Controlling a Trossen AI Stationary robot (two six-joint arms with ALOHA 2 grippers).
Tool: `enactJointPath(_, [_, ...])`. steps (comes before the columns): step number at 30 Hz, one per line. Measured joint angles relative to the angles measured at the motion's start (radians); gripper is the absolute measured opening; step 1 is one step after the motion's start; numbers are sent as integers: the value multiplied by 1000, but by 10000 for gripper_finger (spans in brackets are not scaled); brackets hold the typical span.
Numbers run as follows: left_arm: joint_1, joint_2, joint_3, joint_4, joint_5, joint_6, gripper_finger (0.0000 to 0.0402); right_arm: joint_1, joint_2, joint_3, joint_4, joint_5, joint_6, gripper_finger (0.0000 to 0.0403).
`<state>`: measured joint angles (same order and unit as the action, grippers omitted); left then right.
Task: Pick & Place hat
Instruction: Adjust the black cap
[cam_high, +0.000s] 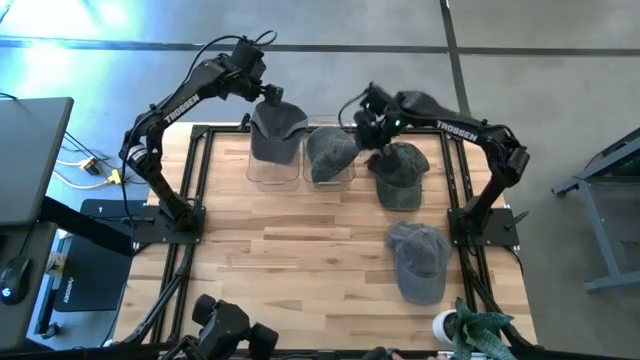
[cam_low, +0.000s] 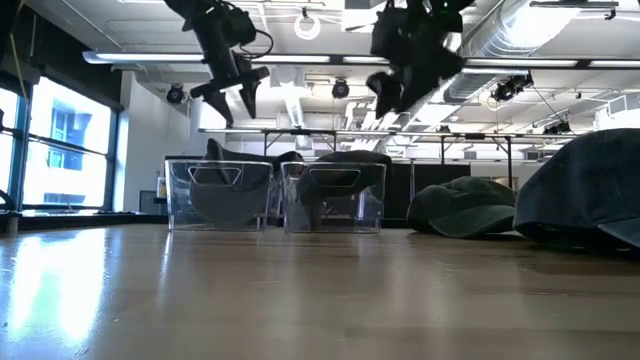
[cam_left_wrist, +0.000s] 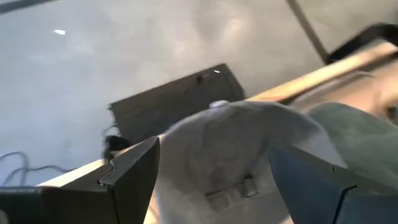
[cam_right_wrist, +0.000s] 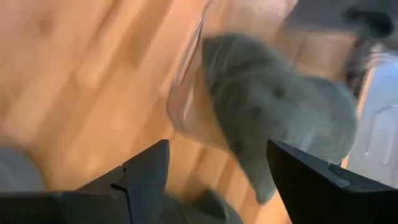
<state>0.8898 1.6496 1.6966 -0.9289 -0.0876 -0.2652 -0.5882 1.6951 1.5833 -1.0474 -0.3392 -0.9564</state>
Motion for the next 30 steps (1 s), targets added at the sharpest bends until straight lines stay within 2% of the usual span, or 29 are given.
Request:
enactJointPath(5, [0, 0, 0, 29, 48, 46, 292, 58, 1, -167, 194, 345, -73, 268])
enactJointPath(7, [0, 1, 0, 31, 48, 69, 292, 71, 1, -222, 298, 428, -65, 263])
enactJointPath(9, [0, 1, 0, 34, 48, 83, 292, 78, 1, -259, 385, 465, -46, 257])
enactJointPath(14, [0, 1, 0, 41, 53, 104, 292, 79, 1, -304, 505, 446, 30, 237])
enactJointPath(17, [0, 1, -1, 48, 53, 108, 292, 78, 1, -307, 550, 421, 64, 210])
enactJointPath(21, [0, 1, -1, 68, 54, 108, 292, 76, 0, -307, 608, 386, 105, 143])
enactJointPath(26, [0, 1, -1, 76, 54, 105, 292, 64, 0, -307, 602, 326, 179, 30])
enactJointPath(28, [0, 1, -1, 76, 53, 104, 292, 57, 0, -301, 596, 325, 235, 10])
enactJointPath(30, [0, 1, -1, 76, 52, 102, 292, 45, 0, -282, 594, 330, 321, 16])
